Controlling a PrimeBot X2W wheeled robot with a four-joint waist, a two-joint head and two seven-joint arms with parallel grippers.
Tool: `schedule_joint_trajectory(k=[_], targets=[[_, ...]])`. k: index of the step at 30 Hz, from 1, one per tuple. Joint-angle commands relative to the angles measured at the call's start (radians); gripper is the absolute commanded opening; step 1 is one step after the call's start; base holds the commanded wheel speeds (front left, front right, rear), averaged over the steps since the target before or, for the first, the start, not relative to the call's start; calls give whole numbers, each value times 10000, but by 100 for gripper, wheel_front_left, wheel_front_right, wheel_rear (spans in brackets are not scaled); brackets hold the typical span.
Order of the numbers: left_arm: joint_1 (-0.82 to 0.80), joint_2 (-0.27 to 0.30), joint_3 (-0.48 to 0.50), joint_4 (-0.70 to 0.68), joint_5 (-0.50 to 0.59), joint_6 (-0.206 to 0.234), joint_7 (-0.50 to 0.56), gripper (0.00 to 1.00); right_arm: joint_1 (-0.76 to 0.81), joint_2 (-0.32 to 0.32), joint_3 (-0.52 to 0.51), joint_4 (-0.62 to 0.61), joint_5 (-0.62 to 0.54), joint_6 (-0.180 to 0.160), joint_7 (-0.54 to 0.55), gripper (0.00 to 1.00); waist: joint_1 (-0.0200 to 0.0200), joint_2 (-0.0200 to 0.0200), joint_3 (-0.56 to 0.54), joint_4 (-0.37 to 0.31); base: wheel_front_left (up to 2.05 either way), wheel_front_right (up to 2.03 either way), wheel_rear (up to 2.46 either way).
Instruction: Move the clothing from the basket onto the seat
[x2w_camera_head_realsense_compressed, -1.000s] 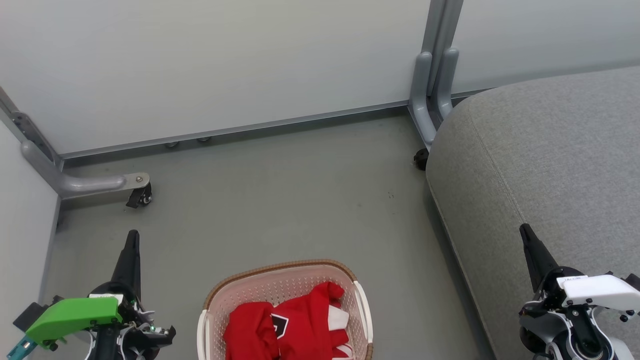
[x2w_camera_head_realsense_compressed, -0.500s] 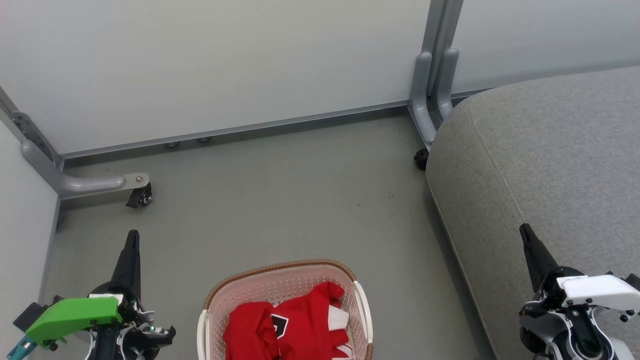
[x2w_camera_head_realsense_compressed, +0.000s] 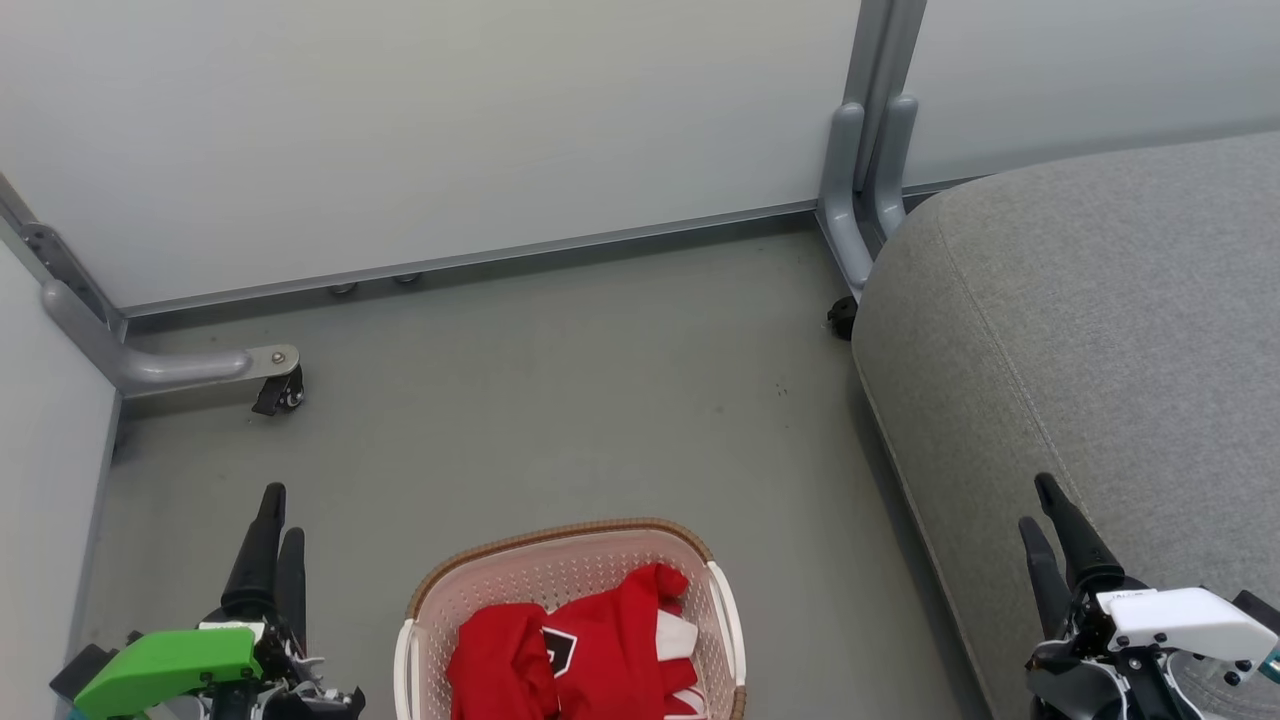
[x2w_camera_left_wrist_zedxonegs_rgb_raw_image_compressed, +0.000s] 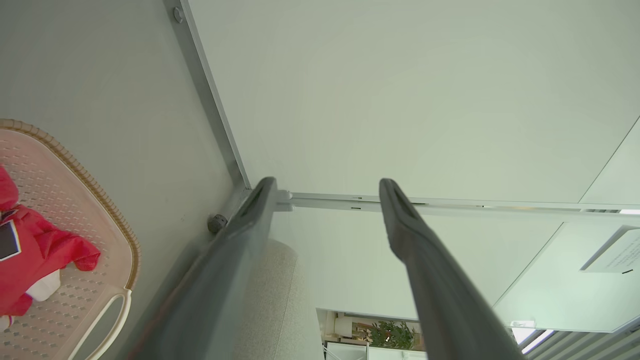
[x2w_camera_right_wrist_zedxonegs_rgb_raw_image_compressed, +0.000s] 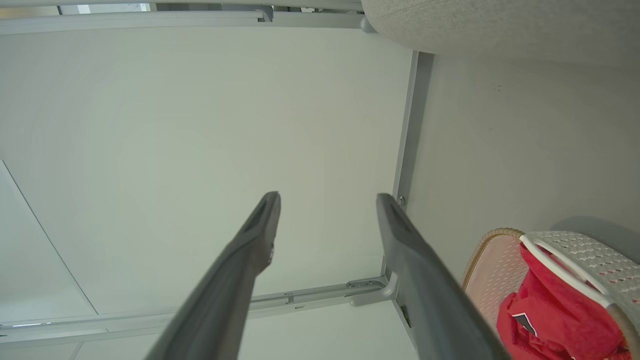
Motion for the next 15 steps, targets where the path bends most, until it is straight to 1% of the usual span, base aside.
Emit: schedule_joint_trajectory(k=[1,8,15], targets=[[-167,38,-19,-244,94,-3,-125,100,-148,-63,48,-195,-120,2,-109,100,0,2,1,4,0,0,0],[-176,47,-68,-449,528,-7,-477,100,-123,-79,156,-366,-579,2,-462,100,0,6,19,16,0,0,0],[-255,56,-105,-671,1648,-10,-801,100,-154,-95,223,-617,-1313,3,-787,100,0,11,43,29,0,0,0]])
